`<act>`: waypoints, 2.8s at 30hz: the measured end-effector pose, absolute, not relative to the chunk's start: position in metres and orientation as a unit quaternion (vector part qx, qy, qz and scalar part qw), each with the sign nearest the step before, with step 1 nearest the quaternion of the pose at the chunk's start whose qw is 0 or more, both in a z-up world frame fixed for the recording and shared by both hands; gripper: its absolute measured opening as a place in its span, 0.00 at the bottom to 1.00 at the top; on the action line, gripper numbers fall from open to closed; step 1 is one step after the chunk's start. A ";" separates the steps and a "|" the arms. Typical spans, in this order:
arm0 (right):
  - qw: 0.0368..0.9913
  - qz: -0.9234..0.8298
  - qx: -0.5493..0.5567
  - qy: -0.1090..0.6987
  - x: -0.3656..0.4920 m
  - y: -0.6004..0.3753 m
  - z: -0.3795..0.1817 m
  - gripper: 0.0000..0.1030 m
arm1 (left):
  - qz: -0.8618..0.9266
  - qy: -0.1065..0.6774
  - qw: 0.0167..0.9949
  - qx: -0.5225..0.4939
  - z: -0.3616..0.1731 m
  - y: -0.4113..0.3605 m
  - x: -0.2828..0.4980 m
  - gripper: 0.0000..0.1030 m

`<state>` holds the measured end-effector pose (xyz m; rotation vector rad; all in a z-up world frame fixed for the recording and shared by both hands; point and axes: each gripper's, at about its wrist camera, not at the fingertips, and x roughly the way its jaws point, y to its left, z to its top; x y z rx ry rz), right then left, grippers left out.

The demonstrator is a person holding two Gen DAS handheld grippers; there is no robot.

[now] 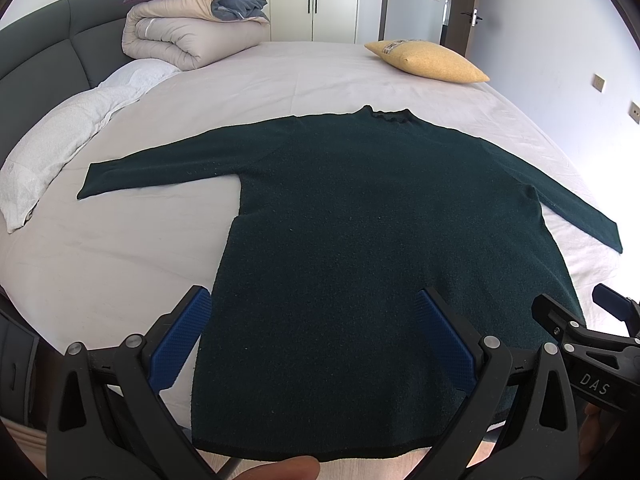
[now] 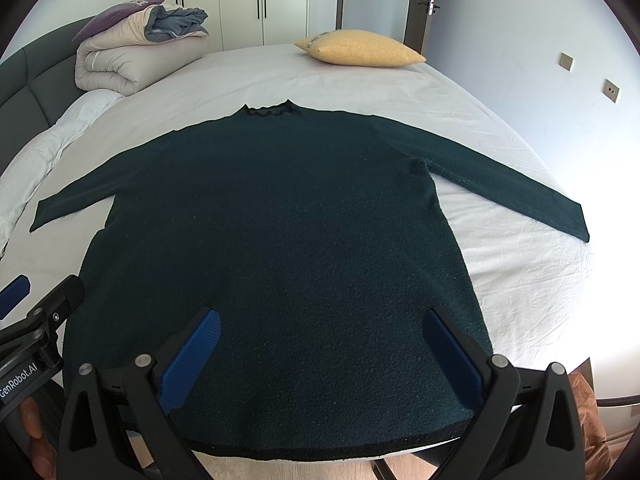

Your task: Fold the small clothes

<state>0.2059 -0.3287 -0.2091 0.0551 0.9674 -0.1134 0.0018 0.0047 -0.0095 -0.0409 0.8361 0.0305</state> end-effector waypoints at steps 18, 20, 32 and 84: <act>0.880 -0.085 0.085 0.460 0.217 -0.390 -0.206 1.00 | -0.009 0.432 0.900 -0.049 -0.032 -0.007 0.034 1.00; 0.882 -0.095 0.109 0.449 0.220 -0.419 -0.202 1.00 | -0.025 0.445 0.892 -0.072 -0.036 -0.006 0.045 1.00; 0.798 -0.188 0.479 0.314 0.191 -0.722 -0.235 1.00 | -0.095 0.437 0.881 -0.155 -0.034 -0.002 0.120 1.00; 0.905 0.051 0.051 0.420 0.379 -0.401 -0.229 0.09 | -0.347 0.525 0.669 -0.396 -0.075 -0.080 0.371 0.98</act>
